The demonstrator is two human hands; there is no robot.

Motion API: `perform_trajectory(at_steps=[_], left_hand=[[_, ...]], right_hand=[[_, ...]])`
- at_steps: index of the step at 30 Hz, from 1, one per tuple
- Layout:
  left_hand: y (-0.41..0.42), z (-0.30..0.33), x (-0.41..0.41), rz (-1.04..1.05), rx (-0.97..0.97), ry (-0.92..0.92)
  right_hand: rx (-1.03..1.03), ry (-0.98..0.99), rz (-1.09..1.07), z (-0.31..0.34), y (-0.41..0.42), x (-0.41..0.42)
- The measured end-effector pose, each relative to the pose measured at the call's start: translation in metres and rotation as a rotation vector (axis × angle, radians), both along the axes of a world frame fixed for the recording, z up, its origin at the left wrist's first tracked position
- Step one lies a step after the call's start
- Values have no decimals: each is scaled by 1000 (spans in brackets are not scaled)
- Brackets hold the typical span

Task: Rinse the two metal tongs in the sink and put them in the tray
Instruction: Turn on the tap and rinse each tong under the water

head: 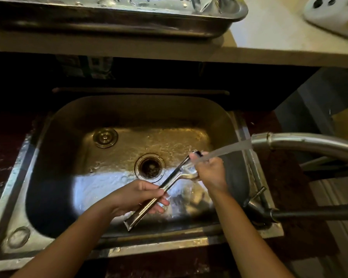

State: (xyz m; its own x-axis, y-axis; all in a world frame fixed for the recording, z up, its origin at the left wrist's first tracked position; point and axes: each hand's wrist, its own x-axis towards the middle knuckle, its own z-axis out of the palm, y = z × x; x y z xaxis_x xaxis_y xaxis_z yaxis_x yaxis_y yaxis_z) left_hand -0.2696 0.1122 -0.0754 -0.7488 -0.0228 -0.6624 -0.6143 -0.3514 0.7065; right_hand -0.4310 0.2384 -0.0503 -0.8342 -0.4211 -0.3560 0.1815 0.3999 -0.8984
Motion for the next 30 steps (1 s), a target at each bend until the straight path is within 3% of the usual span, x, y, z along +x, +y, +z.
perform_trajectory(at_steps=[4, 6, 10, 16, 24, 27, 30], left_hand=[[1, -4, -1, 71, 0, 13], [1, -4, -1, 47, -9, 10], [3, 8, -16, -96, -139, 104], [3, 25, -62, -41, -225, 223], [-15, -8, -13, -265, -180, 98], [-17, 3, -24, -300, -203, 155], [-15, 12, -47, -169, -129, 195]], right_hand=[[-94, -184, 124, 3, 2, -3], [-100, -185, 141, 1, 5, -2], [-136, -95, 33, -3, 9, -3], [-197, -83, 30, 2, 12, -3], [-210, -141, -188, 22, 22, -26], [-155, -134, -110, 22, 14, -13], [-149, -142, 4, 23, 4, 0]])
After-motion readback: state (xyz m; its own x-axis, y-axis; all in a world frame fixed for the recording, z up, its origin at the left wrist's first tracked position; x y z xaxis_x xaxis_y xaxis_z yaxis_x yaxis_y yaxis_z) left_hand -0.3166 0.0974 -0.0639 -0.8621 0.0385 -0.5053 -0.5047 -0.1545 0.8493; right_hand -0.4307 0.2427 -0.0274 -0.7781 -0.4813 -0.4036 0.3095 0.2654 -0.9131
